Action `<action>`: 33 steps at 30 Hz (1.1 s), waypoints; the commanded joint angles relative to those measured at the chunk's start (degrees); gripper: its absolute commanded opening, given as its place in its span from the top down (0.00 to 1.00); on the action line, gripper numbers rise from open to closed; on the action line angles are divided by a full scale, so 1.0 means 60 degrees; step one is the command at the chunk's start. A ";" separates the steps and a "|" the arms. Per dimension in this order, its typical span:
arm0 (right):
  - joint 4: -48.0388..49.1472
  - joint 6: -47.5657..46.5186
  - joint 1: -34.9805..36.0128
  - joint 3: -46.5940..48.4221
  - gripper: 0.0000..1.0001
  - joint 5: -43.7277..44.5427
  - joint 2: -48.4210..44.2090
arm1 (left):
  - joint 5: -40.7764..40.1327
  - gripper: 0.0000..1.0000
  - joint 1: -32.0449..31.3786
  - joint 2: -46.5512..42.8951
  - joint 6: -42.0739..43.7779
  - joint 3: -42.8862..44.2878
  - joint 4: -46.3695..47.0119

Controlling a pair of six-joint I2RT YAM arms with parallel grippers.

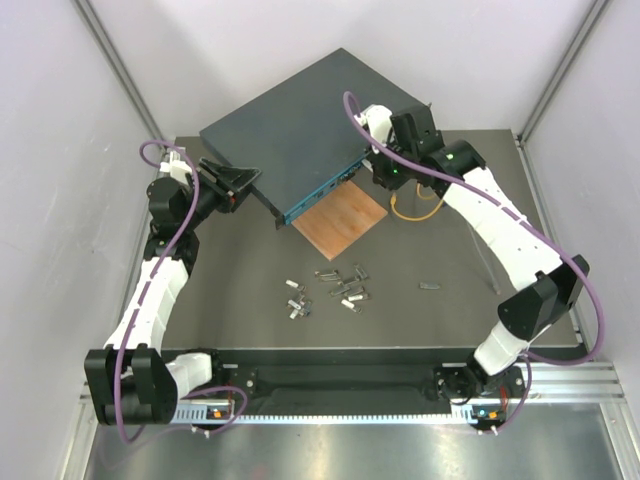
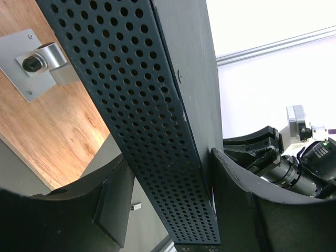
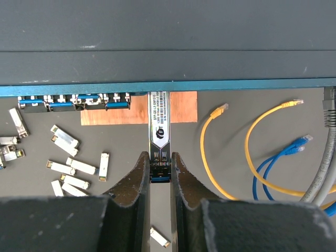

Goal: Insert the plug into the switch port

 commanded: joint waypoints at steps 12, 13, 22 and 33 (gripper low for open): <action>0.0402 0.0013 0.0115 0.0802 1.00 0.0038 -0.0117 | -0.0046 1.00 -0.0140 0.0268 0.0687 -0.0105 0.0372; 0.0402 0.0013 0.0129 0.0847 1.00 0.0008 -0.0088 | -0.0046 1.00 -0.0140 0.0254 0.0702 -0.0105 0.0372; 0.0387 0.0072 0.0114 0.1023 1.00 -0.0182 -0.0029 | -0.0060 1.00 -0.0125 0.0268 0.0702 -0.0120 0.0357; 0.0299 0.0233 0.0115 0.1228 1.00 -0.0592 0.0455 | -0.0090 1.00 -0.0140 0.0239 0.0746 -0.0076 0.0313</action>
